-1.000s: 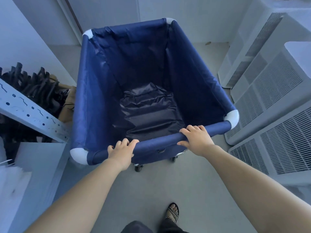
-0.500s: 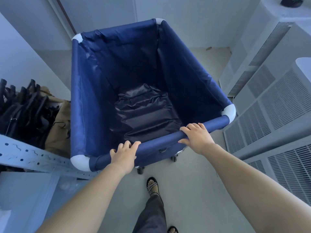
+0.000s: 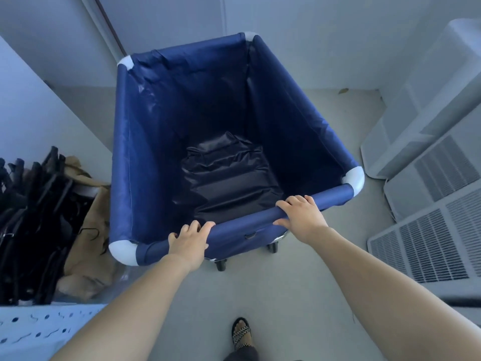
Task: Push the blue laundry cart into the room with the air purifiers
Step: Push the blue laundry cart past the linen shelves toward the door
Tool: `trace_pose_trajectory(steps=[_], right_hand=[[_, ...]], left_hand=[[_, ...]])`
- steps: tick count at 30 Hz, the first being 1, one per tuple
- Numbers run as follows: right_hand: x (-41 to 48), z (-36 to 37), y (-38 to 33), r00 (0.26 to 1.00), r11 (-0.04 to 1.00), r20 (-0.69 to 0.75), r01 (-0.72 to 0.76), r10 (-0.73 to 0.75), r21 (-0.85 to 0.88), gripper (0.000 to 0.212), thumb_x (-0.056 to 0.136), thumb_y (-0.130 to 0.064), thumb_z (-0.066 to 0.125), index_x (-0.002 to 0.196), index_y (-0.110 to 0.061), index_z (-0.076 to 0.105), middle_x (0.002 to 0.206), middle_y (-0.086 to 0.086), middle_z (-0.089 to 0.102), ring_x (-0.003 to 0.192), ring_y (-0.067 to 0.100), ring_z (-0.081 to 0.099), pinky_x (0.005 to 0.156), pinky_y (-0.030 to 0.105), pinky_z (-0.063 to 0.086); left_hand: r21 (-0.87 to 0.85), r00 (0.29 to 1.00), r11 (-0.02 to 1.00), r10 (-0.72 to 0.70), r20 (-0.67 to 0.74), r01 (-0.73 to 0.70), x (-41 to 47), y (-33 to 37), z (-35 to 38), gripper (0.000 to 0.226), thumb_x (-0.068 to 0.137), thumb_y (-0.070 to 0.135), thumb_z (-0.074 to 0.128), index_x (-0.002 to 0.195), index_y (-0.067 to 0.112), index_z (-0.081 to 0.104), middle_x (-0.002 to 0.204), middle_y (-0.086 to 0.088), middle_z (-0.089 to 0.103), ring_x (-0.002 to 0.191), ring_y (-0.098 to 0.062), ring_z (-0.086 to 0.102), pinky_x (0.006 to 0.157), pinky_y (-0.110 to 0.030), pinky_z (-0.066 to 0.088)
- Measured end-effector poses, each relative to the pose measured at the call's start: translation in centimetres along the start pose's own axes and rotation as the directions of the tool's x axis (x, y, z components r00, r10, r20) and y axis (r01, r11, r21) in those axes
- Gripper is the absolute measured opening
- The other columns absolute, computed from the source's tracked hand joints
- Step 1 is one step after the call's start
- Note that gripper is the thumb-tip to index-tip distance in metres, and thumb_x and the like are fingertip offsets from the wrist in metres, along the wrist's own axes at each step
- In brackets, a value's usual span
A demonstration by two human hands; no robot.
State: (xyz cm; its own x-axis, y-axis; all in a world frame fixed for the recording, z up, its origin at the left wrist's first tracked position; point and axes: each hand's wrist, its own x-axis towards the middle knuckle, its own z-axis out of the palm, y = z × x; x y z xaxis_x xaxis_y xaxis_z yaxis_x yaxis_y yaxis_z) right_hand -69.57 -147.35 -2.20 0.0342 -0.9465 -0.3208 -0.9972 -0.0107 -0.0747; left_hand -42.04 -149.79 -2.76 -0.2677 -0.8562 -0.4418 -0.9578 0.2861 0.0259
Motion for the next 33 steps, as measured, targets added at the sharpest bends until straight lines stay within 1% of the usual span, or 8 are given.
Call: trace_pose_trajectory(steps=[3, 7, 13, 17, 20, 26, 29, 33], right_hand=[[3.2, -1.2, 1.2, 1.000, 1.000, 0.011, 0.011, -0.011, 0.003, 0.051, 0.094, -0.051, 0.039, 0.137, -0.023, 0.036, 0.134, 0.003, 0.047, 0.128, 0.023, 0.038, 0.114, 0.039, 0.017], [6.9, -2.8, 3.6, 0.999, 0.999, 0.015, 0.034, -0.034, 0.004, 0.051, 0.094, -0.051, 0.039, 0.137, -0.023, 0.037, 0.133, 0.003, 0.048, 0.127, 0.023, 0.038, 0.114, 0.039, 0.017], [12.9, -5.5, 8.5, 0.994, 0.994, 0.035, 0.106, -0.106, -0.021, 0.051, 0.094, -0.051, 0.039, 0.137, -0.023, 0.037, 0.133, 0.004, 0.048, 0.127, 0.024, 0.038, 0.113, 0.038, 0.018], [17.3, -7.4, 12.2, 0.981, 0.982, 0.058, 0.186, -0.184, -0.029, 0.049, 0.096, -0.046, 0.037, 0.139, -0.022, 0.034, 0.135, 0.005, 0.046, 0.129, 0.025, 0.037, 0.114, 0.039, 0.017], [20.3, -8.4, 15.2, 0.962, 0.961, 0.067, 0.270, -0.266, -0.060, 0.045, 0.098, -0.041, 0.036, 0.139, -0.022, 0.032, 0.135, 0.004, 0.046, 0.128, 0.024, 0.038, 0.112, 0.037, 0.019], [27.3, -10.7, 20.3, 0.942, 0.941, 0.069, 0.332, -0.328, -0.070, 0.043, 0.098, -0.039, 0.037, 0.137, -0.023, 0.035, 0.132, 0.004, 0.049, 0.125, 0.023, 0.039, 0.111, 0.036, 0.020], [30.8, -12.1, 22.1, 0.935, 0.930, 0.076, 0.353, -0.347, -0.101, 0.045, 0.098, -0.040, 0.036, 0.139, -0.022, 0.032, 0.133, 0.004, 0.047, 0.126, 0.024, 0.038, 0.112, 0.037, 0.018], [36.0, -14.3, 23.7, 0.929, 0.923, 0.104, 0.366, -0.356, -0.118, 0.048, 0.098, -0.041, 0.037, 0.141, -0.022, 0.031, 0.136, 0.005, 0.045, 0.130, 0.023, 0.036, 0.113, 0.037, 0.017]], left_hand=[[-0.005, 1.000, 1.000, -0.015, -0.018, 0.015, 2.8, 0.4, -1.2, 0.048, 0.098, 0.022, 0.041, 0.139, 0.035, 0.020, 0.125, 0.001, 0.038, 0.111, -0.020, 0.038, 0.093, -0.042, 0.033], [-0.031, 0.999, 0.999, -0.044, -0.005, 0.044, 6.2, 1.6, -2.9, 0.049, 0.098, 0.023, 0.042, 0.139, 0.036, 0.019, 0.125, 0.001, 0.039, 0.110, -0.020, 0.038, 0.093, -0.043, 0.033], [-0.066, 0.994, 0.992, -0.107, 0.000, 0.107, 11.5, 4.8, -5.6, 0.048, 0.098, 0.023, 0.043, 0.139, 0.035, 0.020, 0.124, 0.001, 0.039, 0.111, -0.021, 0.039, 0.096, -0.044, 0.033], [-0.097, 0.985, 0.980, -0.172, 0.005, 0.171, 15.1, 7.5, -7.7, 0.040, 0.097, 0.023, 0.043, 0.134, 0.031, 0.027, 0.118, 0.001, 0.041, 0.106, -0.021, 0.040, 0.092, -0.041, 0.033], [-0.109, 0.976, 0.970, -0.217, 0.032, 0.219, 17.6, 9.4, -9.1, 0.037, 0.096, 0.022, 0.045, 0.130, 0.028, 0.029, 0.115, 0.000, 0.042, 0.103, -0.020, 0.040, 0.090, -0.042, 0.035], [-0.128, 0.965, 0.956, -0.262, 0.021, 0.263, 23.4, 12.9, -11.5, 0.043, 0.097, 0.021, 0.044, 0.134, 0.031, 0.025, 0.116, 0.000, 0.041, 0.105, -0.021, 0.040, 0.088, -0.042, 0.034], [-0.156, 0.959, 0.947, -0.282, 0.017, 0.281, 26.5, 13.9, -12.8, 0.048, 0.097, 0.021, 0.045, 0.137, 0.033, 0.023, 0.121, 0.001, 0.040, 0.108, -0.022, 0.039, 0.088, -0.042, 0.033], [-0.180, 0.950, 0.934, -0.312, 0.015, 0.310, 31.0, 14.6, -14.8, 0.048, 0.097, 0.021, 0.045, 0.138, 0.033, 0.023, 0.122, 0.001, 0.041, 0.108, -0.022, 0.039, 0.085, -0.041, 0.032]])
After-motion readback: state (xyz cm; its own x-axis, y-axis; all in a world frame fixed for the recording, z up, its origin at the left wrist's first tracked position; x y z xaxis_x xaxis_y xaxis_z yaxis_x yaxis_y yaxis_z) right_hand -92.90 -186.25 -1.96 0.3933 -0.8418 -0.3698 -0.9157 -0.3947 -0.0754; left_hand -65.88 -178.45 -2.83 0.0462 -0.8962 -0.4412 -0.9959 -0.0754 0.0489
